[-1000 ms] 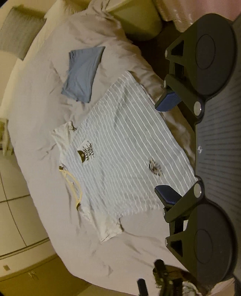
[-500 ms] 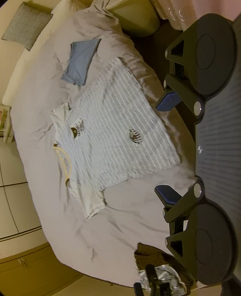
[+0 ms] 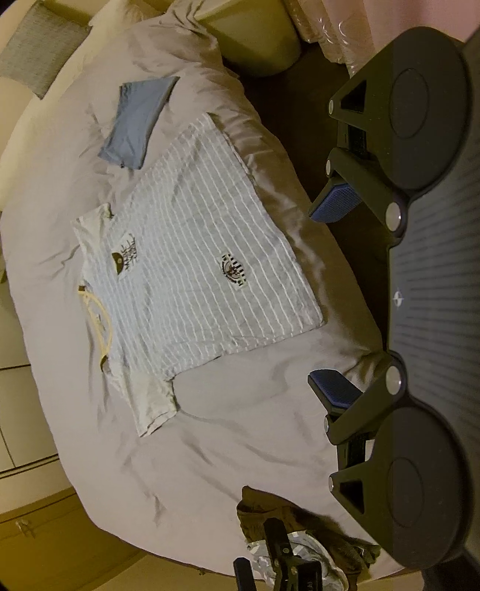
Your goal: Fold clothes
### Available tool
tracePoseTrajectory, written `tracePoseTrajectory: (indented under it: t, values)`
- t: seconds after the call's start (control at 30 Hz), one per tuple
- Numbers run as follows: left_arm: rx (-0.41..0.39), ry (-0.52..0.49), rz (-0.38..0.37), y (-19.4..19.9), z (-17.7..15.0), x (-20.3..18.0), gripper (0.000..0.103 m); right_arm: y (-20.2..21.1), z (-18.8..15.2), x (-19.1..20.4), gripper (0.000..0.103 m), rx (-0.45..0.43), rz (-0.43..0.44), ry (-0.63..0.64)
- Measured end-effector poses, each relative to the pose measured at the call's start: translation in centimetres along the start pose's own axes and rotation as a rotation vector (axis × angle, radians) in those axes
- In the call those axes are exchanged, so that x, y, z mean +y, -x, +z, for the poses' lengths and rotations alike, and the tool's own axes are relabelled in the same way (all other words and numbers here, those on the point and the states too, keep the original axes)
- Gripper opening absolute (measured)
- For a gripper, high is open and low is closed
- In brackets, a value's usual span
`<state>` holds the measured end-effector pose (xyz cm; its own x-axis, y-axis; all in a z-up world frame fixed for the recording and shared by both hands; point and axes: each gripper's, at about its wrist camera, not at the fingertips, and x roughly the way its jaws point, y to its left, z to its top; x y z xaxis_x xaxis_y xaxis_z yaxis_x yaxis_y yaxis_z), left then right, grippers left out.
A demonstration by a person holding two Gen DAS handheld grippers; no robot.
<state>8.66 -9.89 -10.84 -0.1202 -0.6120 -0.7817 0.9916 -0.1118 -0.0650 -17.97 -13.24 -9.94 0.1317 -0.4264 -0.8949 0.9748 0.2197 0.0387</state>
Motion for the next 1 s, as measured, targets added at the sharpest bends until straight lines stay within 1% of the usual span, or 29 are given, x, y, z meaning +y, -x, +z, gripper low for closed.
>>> tracePoseTrajectory:
  t: [0.17, 0.43, 0.5, 0.6, 0.67, 0.77, 0.83, 0.87, 0.93, 0.97, 1.0]
  values:
    - [0.003, 0.015, 0.008, -0.4, 0.2, 0.4, 0.102, -0.3, 0.3, 0.2, 0.089, 0.001, -0.003, -0.006]
    - [-0.014, 0.04, 0.018, -0.8, 0.7, 1.6, 0.102, -1.0, 1.2, 1.1, 0.089, -0.026, -0.002, 0.042]
    - [-0.01, 0.042, 0.021, -1.3, 0.7, 2.0, 0.102, -1.4, 1.8, 1.6, 0.089, -0.043, 0.001, 0.081]
    - [-0.024, 0.053, 0.032, -2.5, 1.0, 3.0, 0.102, -3.4, 3.9, 1.9, 0.087, -0.064, 0.03, 0.161]
    - [-0.032, 0.048, 0.056, -3.9, 1.6, 3.8, 0.102, -4.7, 5.3, 2.1, 0.086, -0.078, 0.049, 0.215]
    - [-0.038, 0.019, 0.107, -6.5, 3.1, 4.8, 0.101, -6.6, 7.4, 2.4, 0.077, -0.099, 0.077, 0.296]
    - [-0.042, -0.001, 0.141, -8.3, 4.0, 5.5, 0.098, -7.9, 8.8, 2.7, 0.071, -0.113, 0.096, 0.35]
    - [-0.041, -0.006, 0.154, -9.2, 4.7, 5.9, 0.097, -8.5, 9.5, 2.8, 0.07, -0.119, 0.106, 0.376]
    - [-0.037, 0.006, 0.178, -11.1, 6.3, 6.8, 0.093, -9.8, 10.9, 3.0, 0.063, -0.133, 0.125, 0.43]
    - [-0.032, 0.027, 0.188, -12.1, 7.0, 7.3, 0.092, -10.5, 11.6, 3.1, 0.061, -0.14, 0.135, 0.457]
    - [-0.026, 0.051, 0.197, -13.0, 7.8, 7.8, 0.088, -11.1, 12.3, 3.2, 0.055, -0.147, 0.144, 0.484]
